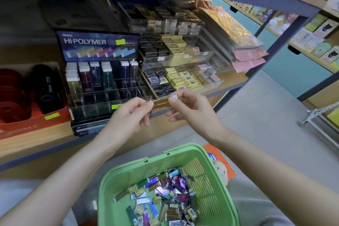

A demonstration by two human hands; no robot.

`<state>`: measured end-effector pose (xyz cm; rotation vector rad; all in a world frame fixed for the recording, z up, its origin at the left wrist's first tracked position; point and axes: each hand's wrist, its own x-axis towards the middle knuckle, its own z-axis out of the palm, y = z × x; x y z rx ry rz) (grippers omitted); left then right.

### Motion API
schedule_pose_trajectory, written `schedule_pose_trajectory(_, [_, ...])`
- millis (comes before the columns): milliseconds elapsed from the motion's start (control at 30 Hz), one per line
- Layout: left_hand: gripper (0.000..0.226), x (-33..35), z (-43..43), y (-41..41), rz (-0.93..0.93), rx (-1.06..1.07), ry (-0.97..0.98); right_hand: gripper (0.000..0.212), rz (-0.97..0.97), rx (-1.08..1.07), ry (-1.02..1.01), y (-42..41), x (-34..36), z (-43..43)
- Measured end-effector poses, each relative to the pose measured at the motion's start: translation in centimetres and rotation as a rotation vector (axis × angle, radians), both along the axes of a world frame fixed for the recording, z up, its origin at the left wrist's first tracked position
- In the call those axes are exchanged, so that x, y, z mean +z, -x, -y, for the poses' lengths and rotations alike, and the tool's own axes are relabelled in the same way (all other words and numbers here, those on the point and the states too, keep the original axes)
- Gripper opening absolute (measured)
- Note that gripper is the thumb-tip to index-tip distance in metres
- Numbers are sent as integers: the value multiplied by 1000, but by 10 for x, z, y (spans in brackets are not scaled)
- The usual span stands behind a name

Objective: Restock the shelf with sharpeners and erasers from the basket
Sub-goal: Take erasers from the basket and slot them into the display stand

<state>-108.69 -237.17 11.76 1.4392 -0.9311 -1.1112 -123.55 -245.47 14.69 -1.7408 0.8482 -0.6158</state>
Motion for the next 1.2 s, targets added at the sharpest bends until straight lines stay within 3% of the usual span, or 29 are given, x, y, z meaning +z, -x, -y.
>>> schedule_pose_trajectory(67, [23, 1, -6, -12, -95, 24, -79, 9, 40, -16, -6, -5, 7, -2])
schedule_pose_trajectory(133, [8, 4, -12, -23, -176, 76, -89, 10, 75, -26, 14, -11, 14, -3])
schedule_pose_trajectory(267, [40, 4, -34, -43, -358, 150, -67, 9, 97, -47, 70, -29, 27, -2])
schedule_pose_trajectory(433, [31, 8, -64, -65, -460, 150, 37, 4, 99, -44, 99, -74, 27, -3])
schedule_pose_trajectory(533, [26, 10, -76, -72, -404, 188, 49, 5, 66, -18, 144, -108, 19, -4])
schedule_pose_trajectory(700, [16, 10, -85, -87, -93, 291, 77, 15, -43, 91, 275, -151, 15, -15])
schedule_pose_trajectory(867, [13, 11, -89, -99, -312, 421, 21, 12, -176, 161, 439, -171, 12, -18])
schedule_pose_trajectory(1033, [26, 6, -100, -106, -141, 353, 62, 9, -214, 222, 468, -176, 21, -20])
schedule_pose_trajectory(1200, [24, 5, -105, -115, -208, 316, 92, 9, -236, 276, 499, -177, 23, -27])
